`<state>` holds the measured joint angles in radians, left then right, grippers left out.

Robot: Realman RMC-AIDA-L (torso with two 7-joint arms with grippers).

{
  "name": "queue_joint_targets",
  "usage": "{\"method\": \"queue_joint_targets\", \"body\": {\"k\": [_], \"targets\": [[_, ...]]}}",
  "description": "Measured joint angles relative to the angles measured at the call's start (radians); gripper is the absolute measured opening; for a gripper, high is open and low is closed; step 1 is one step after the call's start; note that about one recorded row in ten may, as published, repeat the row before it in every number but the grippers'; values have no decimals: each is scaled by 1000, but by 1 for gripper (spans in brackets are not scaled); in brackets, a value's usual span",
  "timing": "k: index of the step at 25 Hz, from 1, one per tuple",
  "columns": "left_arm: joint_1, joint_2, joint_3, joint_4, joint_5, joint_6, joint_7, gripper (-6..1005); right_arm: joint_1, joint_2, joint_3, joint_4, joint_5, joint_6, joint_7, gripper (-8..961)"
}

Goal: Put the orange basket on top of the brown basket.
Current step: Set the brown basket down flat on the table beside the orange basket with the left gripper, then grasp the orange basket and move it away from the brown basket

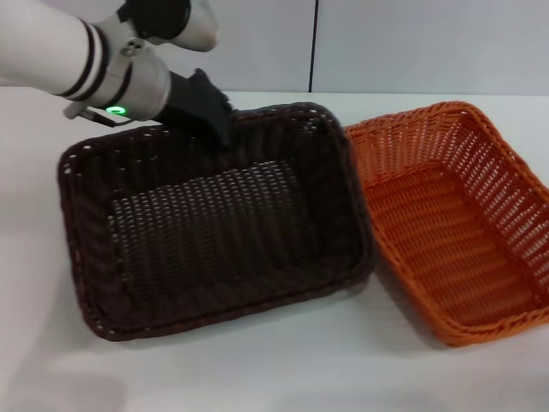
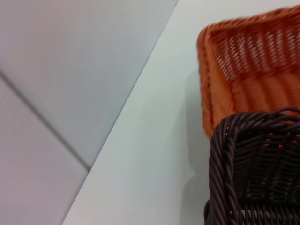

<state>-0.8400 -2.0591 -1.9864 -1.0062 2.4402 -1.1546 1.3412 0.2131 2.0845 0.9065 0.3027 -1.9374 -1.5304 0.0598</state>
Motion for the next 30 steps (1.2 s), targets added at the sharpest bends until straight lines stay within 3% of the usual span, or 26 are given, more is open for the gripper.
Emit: {"method": "queue_joint_targets", "body": {"k": [7, 12, 17, 20, 22, 23, 25, 26, 27, 28, 29, 30], "targets": [[-15, -3, 35, 26, -64, 9, 20, 230, 15, -2, 0, -10, 0, 5, 0, 695], [-5, -7, 123, 28, -84, 70, 13, 247, 17, -3, 2, -10, 0, 7, 0, 692], [4, -7, 140, 0, -124, 125, 15, 486, 13, -3, 9, -13, 0, 7, 0, 690], [45, -10, 148, -79, -165, 218, 13, 585, 6, -3, 9, -13, 0, 4, 0, 688], [128, -11, 208, -184, -271, 405, 15, 651, 5, -3, 9, -13, 0, 3, 0, 687], [219, -7, 311, -268, -379, 637, 33, 684, 2, -3, 7, -13, 0, 3, 0, 687], [311, -3, 461, -338, -439, 969, 66, 725, 2, -3, 5, -16, 0, 3, 0, 685], [311, -3, 461, -338, -439, 969, 66, 732, 2, -3, 5, -16, 0, 3, 0, 685], [367, -1, 596, -362, -424, 1247, 76, 740, 3, -3, 3, -20, 0, 6, 0, 684], [367, -1, 596, -362, -424, 1247, 76, 748, 3, -3, 3, -20, 0, 6, 0, 684], [396, -3, 677, -362, -392, 1432, 70, 755, 4, -3, 2, -20, 0, 7, 0, 683], [428, -5, 803, -320, -314, 1731, 9, 763, 8, -2, 0, -20, 0, 9, 0, 683]]}}
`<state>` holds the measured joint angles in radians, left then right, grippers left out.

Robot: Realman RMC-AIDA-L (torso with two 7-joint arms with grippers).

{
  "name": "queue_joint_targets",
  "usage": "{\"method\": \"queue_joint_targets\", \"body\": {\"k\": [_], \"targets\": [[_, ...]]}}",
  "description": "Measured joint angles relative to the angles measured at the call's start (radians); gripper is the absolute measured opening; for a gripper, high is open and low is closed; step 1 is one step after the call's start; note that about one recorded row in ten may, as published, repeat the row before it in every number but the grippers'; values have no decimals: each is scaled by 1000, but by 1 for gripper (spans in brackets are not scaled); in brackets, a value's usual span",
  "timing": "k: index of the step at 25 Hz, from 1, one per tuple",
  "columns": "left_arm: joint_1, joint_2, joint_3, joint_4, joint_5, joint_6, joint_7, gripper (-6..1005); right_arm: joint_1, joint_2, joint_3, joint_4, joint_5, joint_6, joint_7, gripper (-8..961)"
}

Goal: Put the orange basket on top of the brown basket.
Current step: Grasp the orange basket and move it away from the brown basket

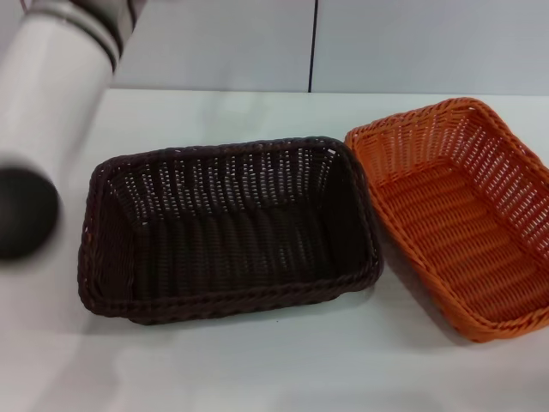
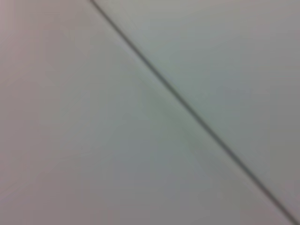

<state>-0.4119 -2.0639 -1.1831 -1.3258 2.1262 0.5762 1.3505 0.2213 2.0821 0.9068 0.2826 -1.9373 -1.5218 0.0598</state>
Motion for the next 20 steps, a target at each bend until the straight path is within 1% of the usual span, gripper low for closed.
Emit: {"method": "queue_joint_targets", "body": {"k": [1, 2, 3, 4, 5, 6, 7, 9, 10, 11, 12, 13, 14, 15, 16, 17, 18, 19, 20], "targets": [[0, 0, 0, 0, 0, 0, 0, 763, 0, 0, 0, 0, 0, 0, 0, 682], [14, 0, 46, 37, 43, 137, -53, 763, 1, 0, 0, 0, 0, 0, 0, 682], [25, 0, 83, 70, 84, 246, -107, 763, 4, 1, 0, 3, 0, 0, 0, 681], [50, 1, 124, 139, 160, 397, -222, 763, 5, 1, 0, 6, 0, -4, 0, 681], [97, 0, 138, 253, 274, 574, -473, 763, 5, 1, -1, 26, -4, -35, 3, 680], [119, 1, 137, 300, 309, 633, -595, 763, 2, 1, -3, 37, -8, -59, 5, 680], [119, 1, 137, 300, 309, 633, -595, 763, 2, 1, -3, 37, -8, -59, 5, 679], [161, 2, 112, 393, 342, 697, -785, 763, -5, -1, -10, 67, -27, -140, 28, 678], [198, 0, 72, 485, 342, 703, -921, 763, -6, -8, -13, 94, -73, -209, 62, 677], [198, 0, 72, 485, 342, 703, -921, 763, -6, -8, -13, 94, -73, -209, 62, 677], [212, 0, 55, 525, 339, 702, -956, 763, -5, -16, -10, 116, -108, -231, 79, 676], [223, -1, 40, 581, 339, 701, -972, 763, -1, -31, -6, 150, -146, -231, 85, 676], [223, -1, 40, 581, 339, 701, -972, 763, 2, -52, -2, 195, -180, -216, 89, 675], [236, -3, 27, 638, 334, 702, -984, 763, 13, -106, 4, 307, -240, -128, 89, 675], [252, -4, 19, 690, 313, 702, -997, 763, 20, -141, 11, 382, -267, -62, 90, 674], [257, -4, 18, 703, 303, 702, -1000, 763, 26, -172, 24, 453, -293, 24, 92, 674], [263, -4, 17, 718, 288, 702, -1005, 763, 26, -172, 24, 453, -293, 24, 92, 673], [267, -4, 16, 730, 273, 703, -1011, 763, 33, -205, 46, 532, -326, 137, 96, 673], [271, -4, 16, 748, 254, 703, -1025, 763, 44, -259, 129, 698, -411, 423, 117, 672]]}}
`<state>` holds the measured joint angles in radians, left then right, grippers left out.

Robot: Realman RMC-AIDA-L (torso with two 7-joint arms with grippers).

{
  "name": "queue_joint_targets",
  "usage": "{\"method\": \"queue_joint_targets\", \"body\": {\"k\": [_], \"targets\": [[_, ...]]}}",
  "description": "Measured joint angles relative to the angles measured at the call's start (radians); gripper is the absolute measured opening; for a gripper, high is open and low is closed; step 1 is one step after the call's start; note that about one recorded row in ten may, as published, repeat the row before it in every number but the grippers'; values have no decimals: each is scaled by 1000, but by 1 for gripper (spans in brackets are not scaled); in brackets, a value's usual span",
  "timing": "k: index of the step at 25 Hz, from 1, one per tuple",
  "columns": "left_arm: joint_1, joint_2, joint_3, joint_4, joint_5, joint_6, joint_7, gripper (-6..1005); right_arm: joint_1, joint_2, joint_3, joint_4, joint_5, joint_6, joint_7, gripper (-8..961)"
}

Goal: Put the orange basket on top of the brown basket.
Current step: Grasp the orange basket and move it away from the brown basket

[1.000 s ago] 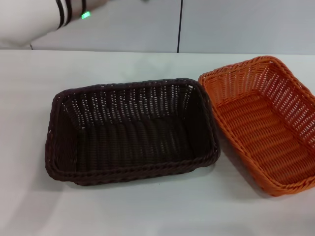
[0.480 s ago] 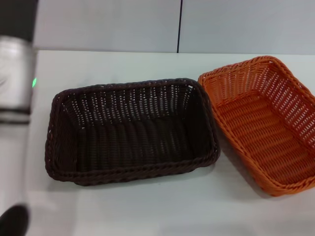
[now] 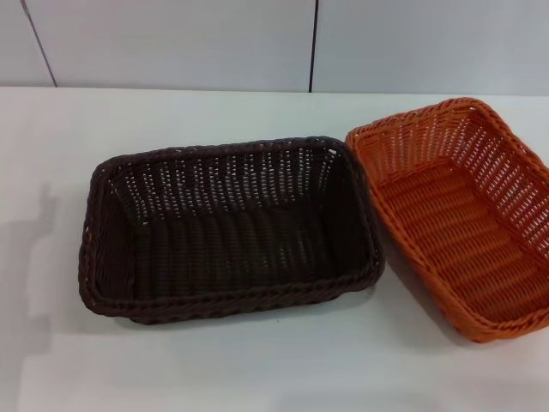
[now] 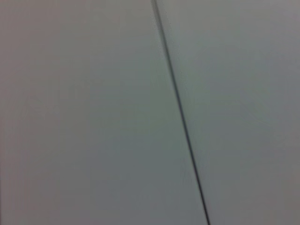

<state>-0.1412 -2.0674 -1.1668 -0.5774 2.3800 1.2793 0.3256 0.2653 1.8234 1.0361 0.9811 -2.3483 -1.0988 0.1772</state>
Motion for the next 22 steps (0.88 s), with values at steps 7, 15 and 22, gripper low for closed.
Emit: {"method": "queue_joint_targets", "body": {"k": [7, 15, 22], "targets": [[-25, 0, -3, 72, -41, -8, -52, 763, 37, -14, 297, 447, -365, 935, 105, 668], [-54, -1, -18, 106, -52, -32, -54, 764, 133, 103, 555, 810, -237, 2013, -386, 664], [-72, 1, -29, 135, -74, -78, -54, 764, 131, 226, 727, 1022, -188, 2616, -710, 660]]}}
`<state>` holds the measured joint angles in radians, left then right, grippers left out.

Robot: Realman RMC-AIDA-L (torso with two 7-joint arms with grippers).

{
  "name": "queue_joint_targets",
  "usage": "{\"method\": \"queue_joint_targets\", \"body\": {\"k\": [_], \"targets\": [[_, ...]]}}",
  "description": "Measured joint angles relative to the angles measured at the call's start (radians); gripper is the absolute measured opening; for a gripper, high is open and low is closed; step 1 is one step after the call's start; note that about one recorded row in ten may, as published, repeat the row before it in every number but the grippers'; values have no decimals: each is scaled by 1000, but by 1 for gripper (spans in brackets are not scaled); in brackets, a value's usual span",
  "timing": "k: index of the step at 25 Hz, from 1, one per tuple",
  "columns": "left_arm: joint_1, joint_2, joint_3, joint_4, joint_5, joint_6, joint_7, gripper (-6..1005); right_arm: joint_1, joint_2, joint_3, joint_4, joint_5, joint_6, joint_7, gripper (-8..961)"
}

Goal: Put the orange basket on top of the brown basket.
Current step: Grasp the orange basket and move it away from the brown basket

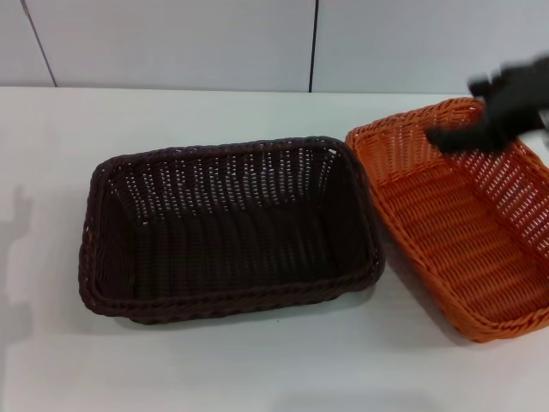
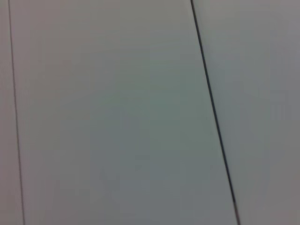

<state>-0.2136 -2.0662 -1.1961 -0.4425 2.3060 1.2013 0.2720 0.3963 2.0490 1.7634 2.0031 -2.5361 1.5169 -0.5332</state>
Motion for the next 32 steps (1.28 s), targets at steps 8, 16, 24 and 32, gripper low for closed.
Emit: {"method": "queue_joint_targets", "body": {"k": [8, 16, 24, 32], "targets": [[-40, -2, -32, 23, -25, -88, 8, 764, -29, 3, -22, 21, -34, 302, -151, 656], [-55, -3, -50, 27, -30, -136, 9, 764, -40, 14, -168, 19, -95, 336, -139, 652], [-55, -3, -51, 30, -54, -144, 10, 764, -47, 17, -308, 14, -180, 351, -109, 648], [-51, -1, -51, 30, -55, -146, 6, 764, -53, 21, -306, -19, -224, 351, -108, 643]]}}
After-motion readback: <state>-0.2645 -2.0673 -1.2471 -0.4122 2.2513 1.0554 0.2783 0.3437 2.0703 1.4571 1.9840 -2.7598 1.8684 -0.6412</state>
